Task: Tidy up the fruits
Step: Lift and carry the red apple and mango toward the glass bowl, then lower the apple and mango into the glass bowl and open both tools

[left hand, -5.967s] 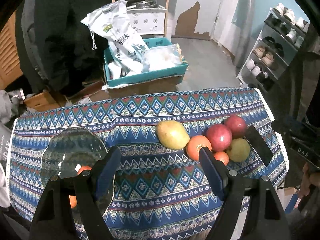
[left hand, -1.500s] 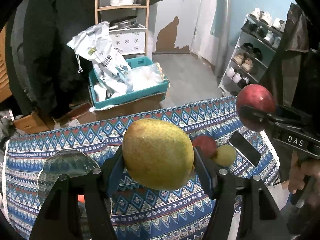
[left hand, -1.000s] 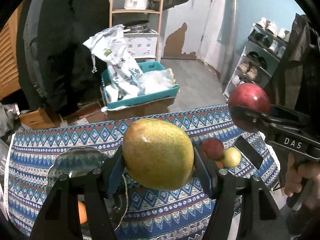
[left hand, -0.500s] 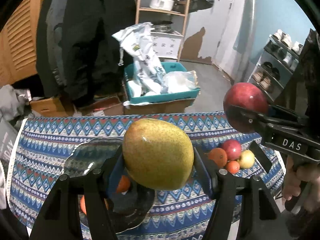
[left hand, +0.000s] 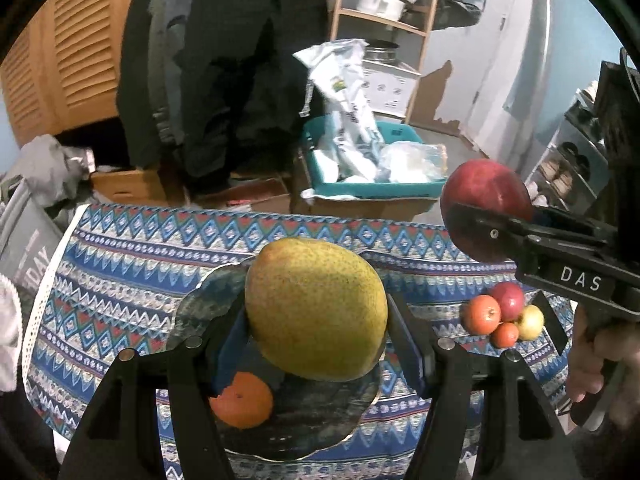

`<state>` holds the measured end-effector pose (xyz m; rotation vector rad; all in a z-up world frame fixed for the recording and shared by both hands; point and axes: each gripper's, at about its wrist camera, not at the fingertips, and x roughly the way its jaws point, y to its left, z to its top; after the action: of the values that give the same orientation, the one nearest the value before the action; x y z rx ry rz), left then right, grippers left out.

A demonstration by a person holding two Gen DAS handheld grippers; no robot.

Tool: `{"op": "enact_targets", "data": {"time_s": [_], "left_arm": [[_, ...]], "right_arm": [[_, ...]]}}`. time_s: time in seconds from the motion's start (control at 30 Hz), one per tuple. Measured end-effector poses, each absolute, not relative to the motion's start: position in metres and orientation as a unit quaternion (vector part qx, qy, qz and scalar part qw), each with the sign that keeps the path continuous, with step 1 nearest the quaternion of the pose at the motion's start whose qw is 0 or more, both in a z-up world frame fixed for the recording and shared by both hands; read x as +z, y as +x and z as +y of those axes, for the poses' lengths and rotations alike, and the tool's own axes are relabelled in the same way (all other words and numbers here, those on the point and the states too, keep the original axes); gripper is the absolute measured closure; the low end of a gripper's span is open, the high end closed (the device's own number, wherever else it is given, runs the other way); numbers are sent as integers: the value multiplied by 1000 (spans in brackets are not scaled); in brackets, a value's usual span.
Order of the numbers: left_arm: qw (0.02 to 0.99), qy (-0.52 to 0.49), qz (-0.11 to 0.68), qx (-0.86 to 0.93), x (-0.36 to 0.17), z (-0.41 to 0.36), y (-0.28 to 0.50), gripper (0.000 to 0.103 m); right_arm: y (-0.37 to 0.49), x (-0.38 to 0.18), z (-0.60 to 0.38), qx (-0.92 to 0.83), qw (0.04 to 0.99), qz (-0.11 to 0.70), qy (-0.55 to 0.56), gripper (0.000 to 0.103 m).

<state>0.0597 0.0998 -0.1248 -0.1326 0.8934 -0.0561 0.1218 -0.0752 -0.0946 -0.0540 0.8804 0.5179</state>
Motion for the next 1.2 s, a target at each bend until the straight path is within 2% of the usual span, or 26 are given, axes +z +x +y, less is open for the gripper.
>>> {"op": "enact_targets", "data": {"time_s": [0.33,0.73,1.2], "left_arm": [[888,-81,452,8,-149,139,62,36],[857,-100,505,38,-202,168,76,36],[833,-118,538,51,-239,180,84,36]], "right_arm": [[131,-115,-24,277,852,443,-41,41],[148,-176,17,289,814,502,-50,41],[153,-230,37,286,778,553,-81,41]]}}
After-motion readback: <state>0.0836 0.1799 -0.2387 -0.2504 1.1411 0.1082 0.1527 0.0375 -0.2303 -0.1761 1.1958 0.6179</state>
